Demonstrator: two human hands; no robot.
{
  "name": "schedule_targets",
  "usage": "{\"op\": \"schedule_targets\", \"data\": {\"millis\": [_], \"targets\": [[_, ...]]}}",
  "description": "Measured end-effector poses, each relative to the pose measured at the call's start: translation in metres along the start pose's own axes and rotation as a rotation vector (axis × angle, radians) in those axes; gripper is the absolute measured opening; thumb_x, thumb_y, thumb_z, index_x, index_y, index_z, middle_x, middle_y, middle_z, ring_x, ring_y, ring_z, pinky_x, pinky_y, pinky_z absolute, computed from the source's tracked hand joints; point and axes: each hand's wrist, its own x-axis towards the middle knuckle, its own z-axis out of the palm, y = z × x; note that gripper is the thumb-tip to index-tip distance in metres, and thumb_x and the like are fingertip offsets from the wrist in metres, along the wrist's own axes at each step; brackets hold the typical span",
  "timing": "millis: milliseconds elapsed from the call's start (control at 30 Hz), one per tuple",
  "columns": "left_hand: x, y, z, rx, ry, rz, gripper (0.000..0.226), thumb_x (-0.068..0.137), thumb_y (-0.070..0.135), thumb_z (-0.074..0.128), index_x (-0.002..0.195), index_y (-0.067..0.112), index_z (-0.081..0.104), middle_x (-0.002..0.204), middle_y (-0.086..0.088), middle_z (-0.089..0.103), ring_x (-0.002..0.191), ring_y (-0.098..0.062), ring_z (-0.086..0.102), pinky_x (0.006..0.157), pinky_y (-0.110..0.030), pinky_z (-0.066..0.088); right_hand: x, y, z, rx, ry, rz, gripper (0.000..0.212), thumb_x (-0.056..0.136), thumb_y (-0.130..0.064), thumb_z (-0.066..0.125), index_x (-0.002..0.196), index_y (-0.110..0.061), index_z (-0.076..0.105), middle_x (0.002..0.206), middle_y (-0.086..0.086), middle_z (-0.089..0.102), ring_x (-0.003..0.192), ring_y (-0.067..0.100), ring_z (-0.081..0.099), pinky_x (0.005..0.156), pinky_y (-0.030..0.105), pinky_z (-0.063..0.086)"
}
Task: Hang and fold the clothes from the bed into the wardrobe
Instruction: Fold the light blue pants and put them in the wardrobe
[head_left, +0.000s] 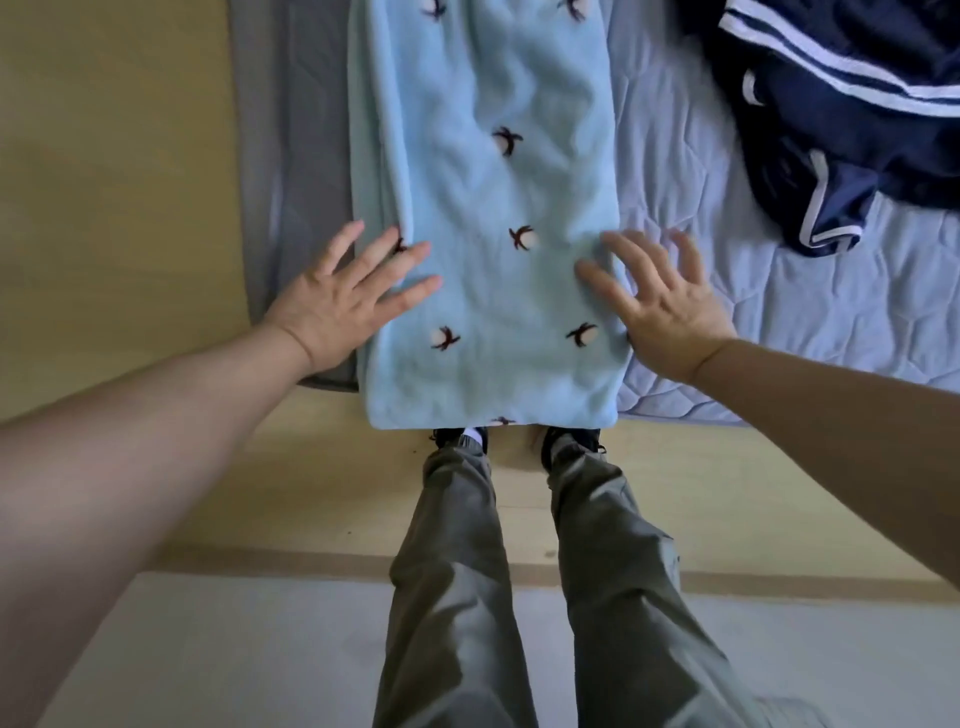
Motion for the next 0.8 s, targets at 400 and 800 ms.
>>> {"op": "schedule_targets", "data": {"millis": [400,800], "targets": [[-0.019,-0.003,0.005,-0.182,-0.022,-0.19,0.071,0.092,0.013,0.051,0.156,0.03,0.027,0.164,0.001,0.024,0.15,-0.035,0.021,0.118,-0.062,0.008,0.014,0.003,-0.01,0.101,-0.145,-0.102,0.098,0.068,-0.025,0.084,0.152,-0.034,0.035,0.161,0.009,0.019,0.147,0.035,0.021,0.117,0.06,0.014],[0.033,-0.069,-0.026,-0.9,0.013,-0.522,0.043,0.101,0.02,0.04,0.13,-0.007,0.058,0.143,-0.02,0.052,0.131,-0.004,0.048,0.114,-0.021,0.024,0.074,0.031,-0.073,0.926,-0.031,0.308,0.057,0.084,-0.035,0.06,0.128,0.002,0.059,0.14,0.014,0.05,0.131,0.03,0.046,0.117,0.021,0.023]]}}
